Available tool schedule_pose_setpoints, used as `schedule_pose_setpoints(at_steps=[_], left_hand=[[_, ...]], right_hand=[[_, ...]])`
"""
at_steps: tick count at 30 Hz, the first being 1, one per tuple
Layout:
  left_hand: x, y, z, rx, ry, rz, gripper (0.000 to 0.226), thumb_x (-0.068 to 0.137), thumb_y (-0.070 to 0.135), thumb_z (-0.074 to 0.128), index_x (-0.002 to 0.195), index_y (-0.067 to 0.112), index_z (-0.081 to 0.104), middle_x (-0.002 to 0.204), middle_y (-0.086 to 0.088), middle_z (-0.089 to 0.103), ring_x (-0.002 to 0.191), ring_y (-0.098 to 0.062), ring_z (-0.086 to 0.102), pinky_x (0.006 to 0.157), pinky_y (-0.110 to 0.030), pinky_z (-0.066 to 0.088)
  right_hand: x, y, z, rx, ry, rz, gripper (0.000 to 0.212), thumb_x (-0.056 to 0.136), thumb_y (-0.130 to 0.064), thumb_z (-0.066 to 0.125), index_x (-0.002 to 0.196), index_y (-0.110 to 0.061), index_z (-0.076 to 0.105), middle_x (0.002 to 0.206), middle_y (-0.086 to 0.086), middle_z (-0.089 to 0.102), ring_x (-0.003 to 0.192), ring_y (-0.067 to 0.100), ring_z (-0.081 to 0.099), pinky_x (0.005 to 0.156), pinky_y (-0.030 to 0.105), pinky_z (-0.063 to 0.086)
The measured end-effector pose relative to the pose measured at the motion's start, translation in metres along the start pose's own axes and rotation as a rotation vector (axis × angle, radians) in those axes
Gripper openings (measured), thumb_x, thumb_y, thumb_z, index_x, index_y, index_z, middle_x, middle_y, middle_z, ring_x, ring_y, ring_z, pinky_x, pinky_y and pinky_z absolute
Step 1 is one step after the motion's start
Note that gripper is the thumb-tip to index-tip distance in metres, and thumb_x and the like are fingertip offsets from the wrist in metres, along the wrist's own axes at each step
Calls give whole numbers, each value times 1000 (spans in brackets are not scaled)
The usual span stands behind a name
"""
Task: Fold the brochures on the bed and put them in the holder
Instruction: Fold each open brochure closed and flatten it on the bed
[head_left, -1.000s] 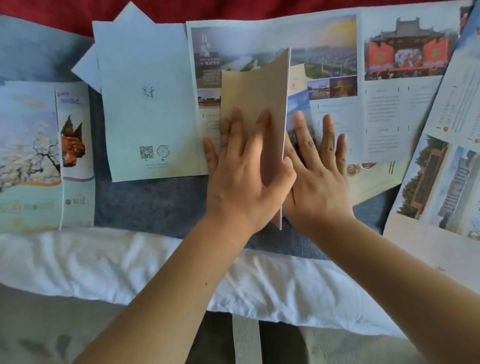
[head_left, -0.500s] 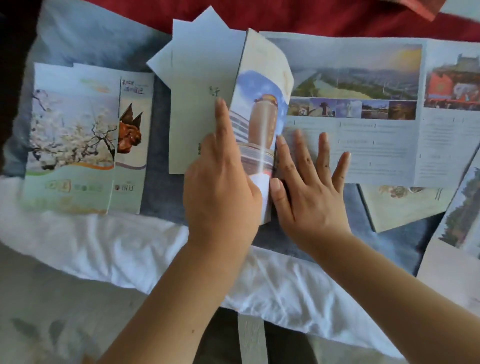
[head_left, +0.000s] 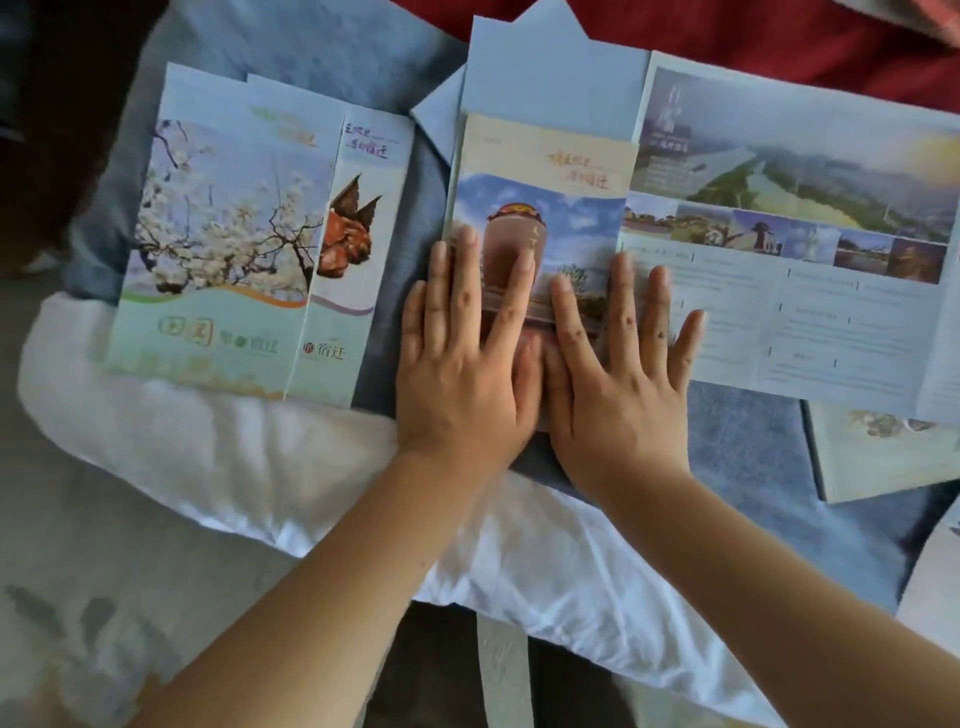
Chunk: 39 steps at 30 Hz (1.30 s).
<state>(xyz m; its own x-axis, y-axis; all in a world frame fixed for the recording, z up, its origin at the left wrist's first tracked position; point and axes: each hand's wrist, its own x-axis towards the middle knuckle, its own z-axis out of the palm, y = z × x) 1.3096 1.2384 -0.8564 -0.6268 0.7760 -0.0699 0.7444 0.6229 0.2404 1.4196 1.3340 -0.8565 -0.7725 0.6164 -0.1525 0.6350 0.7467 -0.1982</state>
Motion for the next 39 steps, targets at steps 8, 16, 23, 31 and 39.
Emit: schedule_pose_setpoints(at_steps=[8, 16, 23, 31, 39], left_hand=[[2, -1, 8, -39, 45, 8, 59, 106, 40, 36, 161, 22, 30, 167, -23, 19, 156, -42, 17, 123, -54, 21], [1, -4, -4, -309, 194, 21, 45, 95, 21, 62, 140, 15, 64, 152, -23, 48, 145, -47, 37, 116, -56, 35], [2, -17, -31, -463, 297, -43, 30, 84, -1, 66, 108, 13, 79, 128, -20, 61, 128, -44, 51, 108, -51, 41], [12, -93, -79, -412, 450, -81, 25, 87, -4, 60, 100, 8, 78, 122, -18, 61, 116, -33, 59, 100, -40, 48], [7, -162, -86, -310, 358, -165, 24, 94, 9, 57, 107, 10, 77, 126, -18, 61, 121, -34, 57, 88, -44, 58]], right_hand=[[1, 1, 9, -3, 6, 27, 58, 109, -53, 22, 164, -40, 12, 174, 8, -3, 159, 32, -10, 126, 51, -13], [1, -3, 4, -32, -6, 43, 57, 109, -53, 19, 164, -43, 5, 174, 5, -6, 158, 32, -14, 124, 48, -19], [2, -35, -1, -19, -14, 19, 61, 106, -55, 21, 164, -40, 12, 173, 10, -4, 158, 35, -15, 124, 56, -17], [23, -118, 5, 40, -14, -81, 58, 108, -50, 24, 164, -39, 14, 173, 14, 0, 158, 38, -13, 121, 54, -23], [38, -191, 17, 98, -75, -135, 63, 106, -58, 27, 164, -41, 9, 172, 14, -13, 157, 36, -19, 120, 53, -24]])
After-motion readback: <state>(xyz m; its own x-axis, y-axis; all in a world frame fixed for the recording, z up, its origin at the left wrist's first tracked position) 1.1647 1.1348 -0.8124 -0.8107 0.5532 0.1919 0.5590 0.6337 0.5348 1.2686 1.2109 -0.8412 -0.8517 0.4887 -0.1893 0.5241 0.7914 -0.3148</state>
